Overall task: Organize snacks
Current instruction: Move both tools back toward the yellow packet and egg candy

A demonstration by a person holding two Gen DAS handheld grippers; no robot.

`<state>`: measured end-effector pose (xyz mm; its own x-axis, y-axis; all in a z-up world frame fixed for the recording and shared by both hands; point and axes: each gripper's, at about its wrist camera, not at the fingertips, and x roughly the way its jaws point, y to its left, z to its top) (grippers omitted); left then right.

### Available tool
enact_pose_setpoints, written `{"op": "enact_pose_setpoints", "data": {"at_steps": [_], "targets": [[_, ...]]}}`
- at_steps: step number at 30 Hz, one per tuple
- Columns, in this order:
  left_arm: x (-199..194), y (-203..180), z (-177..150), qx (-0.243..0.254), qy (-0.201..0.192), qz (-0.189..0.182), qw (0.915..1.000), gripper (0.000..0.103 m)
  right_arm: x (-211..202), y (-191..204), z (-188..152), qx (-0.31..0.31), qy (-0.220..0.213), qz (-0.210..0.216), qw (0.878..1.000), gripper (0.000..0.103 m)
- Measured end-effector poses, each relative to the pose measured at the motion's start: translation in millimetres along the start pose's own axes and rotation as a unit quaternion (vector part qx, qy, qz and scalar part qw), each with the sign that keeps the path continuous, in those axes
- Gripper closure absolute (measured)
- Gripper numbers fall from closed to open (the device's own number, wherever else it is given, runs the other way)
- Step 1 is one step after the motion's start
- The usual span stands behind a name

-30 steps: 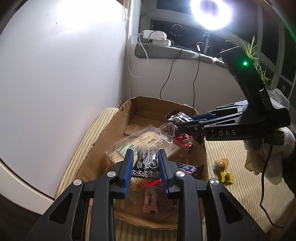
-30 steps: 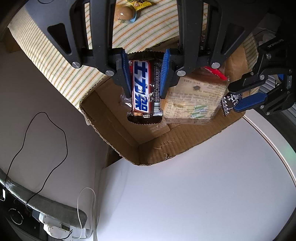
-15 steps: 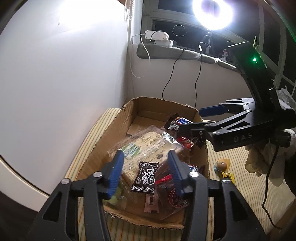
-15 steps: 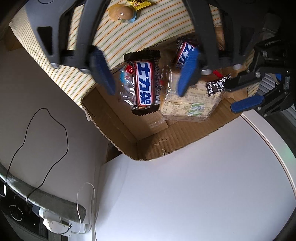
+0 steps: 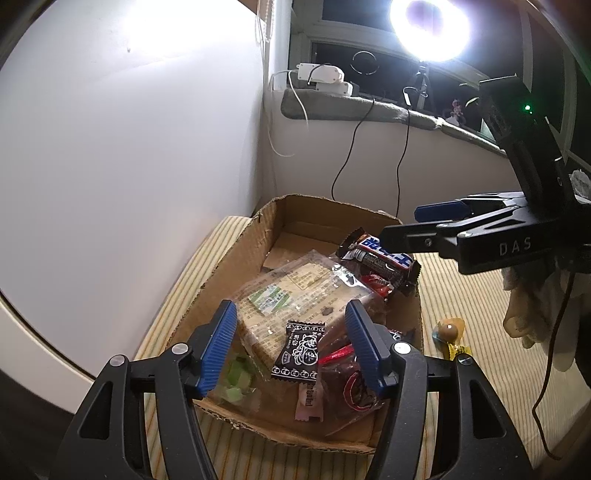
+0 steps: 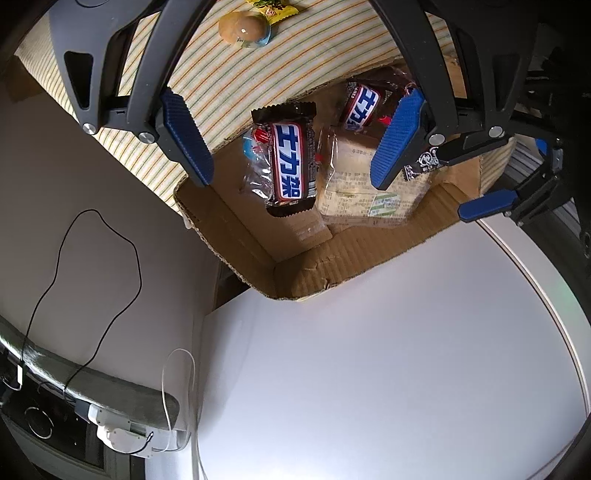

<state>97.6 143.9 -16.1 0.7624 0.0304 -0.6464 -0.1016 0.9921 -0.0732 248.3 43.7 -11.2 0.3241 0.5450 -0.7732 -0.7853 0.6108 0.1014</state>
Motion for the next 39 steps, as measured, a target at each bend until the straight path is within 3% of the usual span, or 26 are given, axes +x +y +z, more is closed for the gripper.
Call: {"op": "enact_pose_setpoints", "data": {"at_steps": [18,30,32,39], "targets": [[-25.3,-23.0,-1.9,0.009,-0.016,-0.009,0.9998,0.042,-34.7,-4.1,-21.3,-0.01,-0.017,-0.012,1.0,0.014],[-34.4,-78.9,-20.2,0.034,-0.011,-0.055,0.9978,0.043,-61.0,-40.4,-73.1,-0.011,-0.007,-0.012,1.0,0.014],[-35.5,-88.2,-24.1,0.036,-0.007,-0.065,0.9972,0.049,-60.6,-45.9,-81.6,-0.011,0.002,-0.008,1.0,0.014],[-22.7,-129.9,-42.6,0.055,0.026,-0.1,0.9931,0.057,-39.3,-55.3,-103.1,-0.02,0.054,0.029,0.998,0.04]]}}
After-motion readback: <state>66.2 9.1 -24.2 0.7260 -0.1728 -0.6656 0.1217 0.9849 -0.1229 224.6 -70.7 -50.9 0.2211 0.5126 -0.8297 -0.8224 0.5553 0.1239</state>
